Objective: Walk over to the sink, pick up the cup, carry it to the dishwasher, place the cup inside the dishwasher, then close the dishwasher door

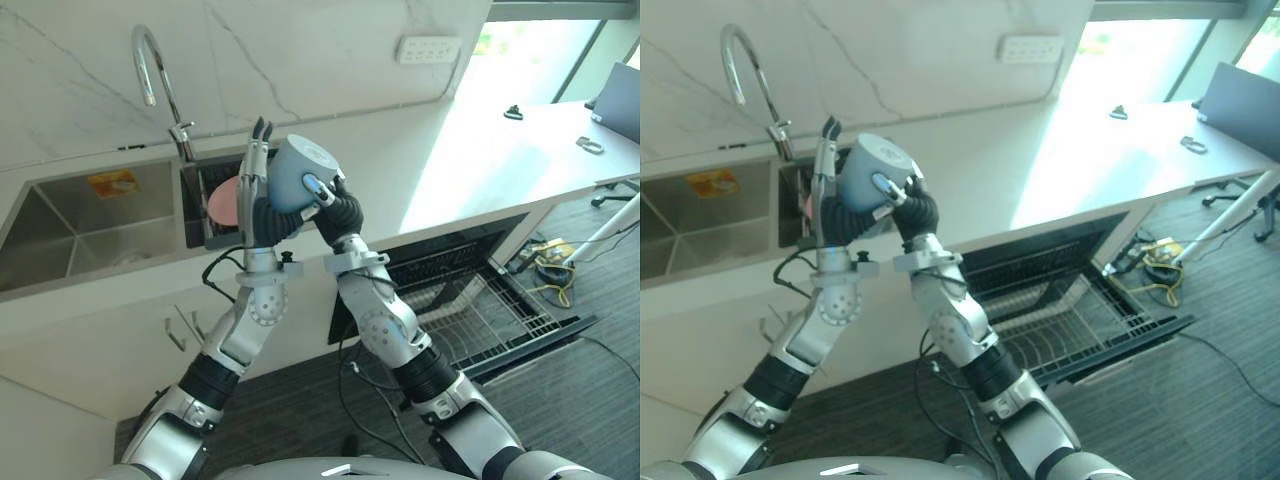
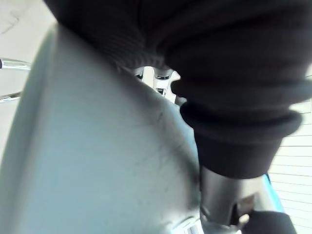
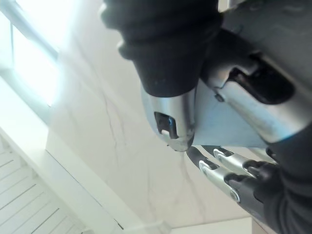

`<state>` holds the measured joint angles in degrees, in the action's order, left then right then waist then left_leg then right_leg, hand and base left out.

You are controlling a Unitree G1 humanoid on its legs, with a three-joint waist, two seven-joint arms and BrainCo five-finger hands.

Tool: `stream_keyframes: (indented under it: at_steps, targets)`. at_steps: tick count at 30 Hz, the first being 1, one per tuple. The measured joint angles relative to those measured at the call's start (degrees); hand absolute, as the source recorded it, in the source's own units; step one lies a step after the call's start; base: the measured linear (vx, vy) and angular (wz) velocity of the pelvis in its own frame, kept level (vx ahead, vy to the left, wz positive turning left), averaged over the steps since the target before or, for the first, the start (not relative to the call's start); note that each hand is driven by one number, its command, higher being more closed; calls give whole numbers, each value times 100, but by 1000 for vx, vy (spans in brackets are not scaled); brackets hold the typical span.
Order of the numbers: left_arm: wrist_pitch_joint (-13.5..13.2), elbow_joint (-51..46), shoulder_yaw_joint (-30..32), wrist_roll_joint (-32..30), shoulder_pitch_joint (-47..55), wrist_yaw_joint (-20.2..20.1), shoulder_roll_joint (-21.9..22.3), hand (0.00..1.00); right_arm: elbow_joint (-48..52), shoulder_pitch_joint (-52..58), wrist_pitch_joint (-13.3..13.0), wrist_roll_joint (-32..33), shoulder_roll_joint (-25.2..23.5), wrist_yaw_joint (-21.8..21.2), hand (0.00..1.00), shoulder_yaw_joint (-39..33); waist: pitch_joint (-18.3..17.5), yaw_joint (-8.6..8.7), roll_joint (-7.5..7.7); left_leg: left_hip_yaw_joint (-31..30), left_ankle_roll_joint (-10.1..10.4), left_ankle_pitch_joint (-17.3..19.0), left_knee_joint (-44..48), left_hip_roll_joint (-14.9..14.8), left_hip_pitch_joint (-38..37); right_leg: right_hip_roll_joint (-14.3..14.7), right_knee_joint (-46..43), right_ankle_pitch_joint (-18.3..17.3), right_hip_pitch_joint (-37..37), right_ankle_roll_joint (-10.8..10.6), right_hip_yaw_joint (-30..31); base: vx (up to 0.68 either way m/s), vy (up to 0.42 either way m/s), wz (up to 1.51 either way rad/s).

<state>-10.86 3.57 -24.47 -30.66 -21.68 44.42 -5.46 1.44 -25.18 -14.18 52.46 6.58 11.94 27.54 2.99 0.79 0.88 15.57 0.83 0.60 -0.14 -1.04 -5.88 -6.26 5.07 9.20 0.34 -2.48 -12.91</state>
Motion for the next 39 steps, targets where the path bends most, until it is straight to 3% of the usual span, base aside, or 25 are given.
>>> stream_keyframes:
  at_steps: [4,7,12,14,20,23,25,28,30,31,32,34,35,37,39]
  targets:
    - [-7,-83,-76,-5,9,1,7,0,32,42,-359,5,-107,228,100,17,1,9,-3,19,26,18,1,0,0,24,0,-12,-13,-22,40,0,0,-3]
    - [-159,-110,-204,-240,118,0,72,0,269,267,-635,14,-325,386,100,-537,4,-21,-19,31,21,30,3,4,-1,31,-1,-9,-18,-46,73,0,0,0]
    - [-239,-137,-298,-396,641,25,68,0,577,675,-1693,297,-312,621,100,-2416,0,32,-63,178,-33,83,11,28,-30,21,-1,13,-45,-85,220,7,22,-13]
    - [-284,-160,-186,-392,642,81,62,0,662,976,-1956,378,-185,652,100,-2885,-1,91,-107,214,-52,94,12,36,-32,21,-2,36,-49,-121,275,21,22,-12]
    - [-322,-398,-19,-316,591,318,62,0,660,1515,-2295,382,110,790,100,-3869,6,278,-295,370,-59,171,12,20,-115,54,-2,55,-44,-118,437,13,11,-14]
    - [-451,-415,117,208,537,243,68,0,660,1657,-2341,344,140,812,100,-4369,11,334,-294,387,-16,208,14,14,-116,57,-2,26,-48,-156,449,-5,-3,-3]
    - [-661,-415,337,1120,573,-310,101,0,651,1917,-2314,213,137,808,100,-4685,22,352,-278,383,-15,214,6,16,-111,52,-2,17,-49,-163,453,0,0,0]
    - [-1062,-435,318,1405,779,-1057,89,0,646,2156,-2238,90,133,720,100,-4903,55,406,-280,367,-23,226,2,25,-94,36,-3,5,-55,-180,449,-5,-1,4]
    - [-1209,-507,-146,1885,994,-2110,84,0,528,2346,-2018,-193,138,557,100,-5033,71,419,-277,341,-27,241,-5,38,-72,4,-15,-12,-62,-203,436,13,10,6]
    - [-1208,-509,-290,2072,1038,-2402,89,0,425,2354,-1947,-341,144,523,100,-5031,72,425,-274,340,-28,243,-6,40,-71,-4,-19,-16,-63,-208,436,14,14,4]
    - [-1070,-511,-645,2810,1174,-3392,93,0,182,2399,-1692,-720,185,407,100,-5021,75,433,-272,331,-33,257,-6,42,-12,-10,-36,-25,-80,-221,429,0,0,0]
    - [-754,-510,-807,3552,1308,-4246,101,0,39,2453,-1413,-1025,282,279,100,-5005,92,426,-280,310,-35,266,-14,44,-13,-17,-38,-37,-81,-234,413,12,-2,5]
    - [-666,-510,-844,3750,1362,-4482,97,0,-26,2452,-1347,-1092,323,239,100,-5004,93,426,-281,304,-30,271,-19,44,-21,-22,-38,-38,-82,-235,413,37,-6,8]
    - [-96,-495,-1179,4634,1671,-5559,-74,0,-464,2453,-936,-1461,660,81,100,-5016,100,406,-285,246,-33,275,-17,49,-11,-33,-40,-33,-79,-222,363,41,-8,12]
    - [311,-316,-1306,5075,1861,-5980,-167,0,-794,2427,-716,-1608,872,48,100,-5023,128,402,-269,170,-70,252,-12,54,13,-47,-41,-35,-60,-225,285,25,-12,18]
